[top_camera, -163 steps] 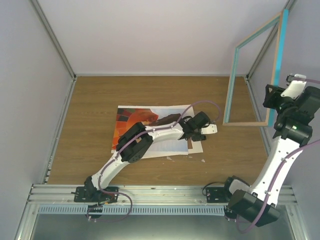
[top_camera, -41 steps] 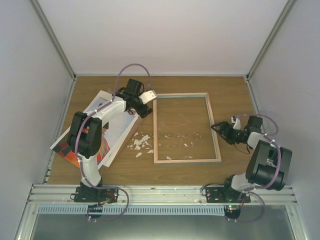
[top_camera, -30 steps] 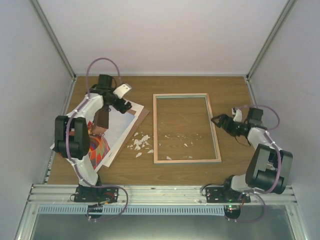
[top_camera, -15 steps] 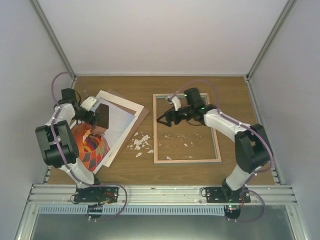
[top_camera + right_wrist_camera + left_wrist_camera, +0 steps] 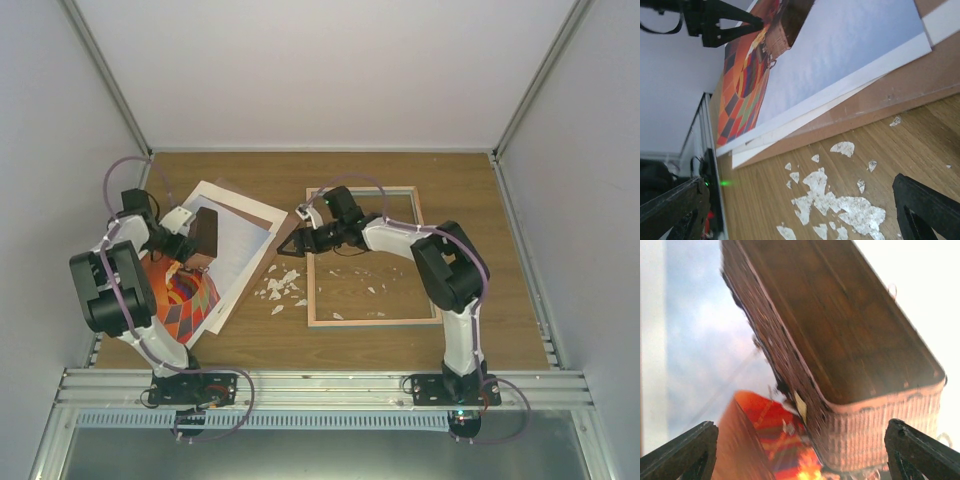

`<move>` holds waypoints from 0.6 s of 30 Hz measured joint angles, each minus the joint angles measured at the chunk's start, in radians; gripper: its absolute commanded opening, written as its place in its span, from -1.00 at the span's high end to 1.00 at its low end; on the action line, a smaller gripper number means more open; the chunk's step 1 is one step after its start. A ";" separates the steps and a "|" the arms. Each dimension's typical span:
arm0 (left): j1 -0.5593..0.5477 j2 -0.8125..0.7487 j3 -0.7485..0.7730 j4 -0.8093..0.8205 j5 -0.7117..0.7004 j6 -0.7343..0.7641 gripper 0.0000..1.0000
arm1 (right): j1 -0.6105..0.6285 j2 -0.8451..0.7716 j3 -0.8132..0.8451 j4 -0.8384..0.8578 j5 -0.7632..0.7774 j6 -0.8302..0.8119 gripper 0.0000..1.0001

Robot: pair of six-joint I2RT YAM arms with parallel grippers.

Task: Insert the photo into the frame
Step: Pick up the photo frame item at the center of the board.

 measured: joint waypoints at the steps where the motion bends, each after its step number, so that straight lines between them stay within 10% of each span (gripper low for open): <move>1: 0.000 0.005 0.015 -0.003 0.008 -0.004 -0.86 | 0.000 0.012 0.006 0.013 0.000 0.052 -0.99; 18: 0.012 0.341 0.508 -0.054 0.333 -0.277 -0.97 | 0.016 0.167 0.200 -0.105 0.166 0.568 -0.99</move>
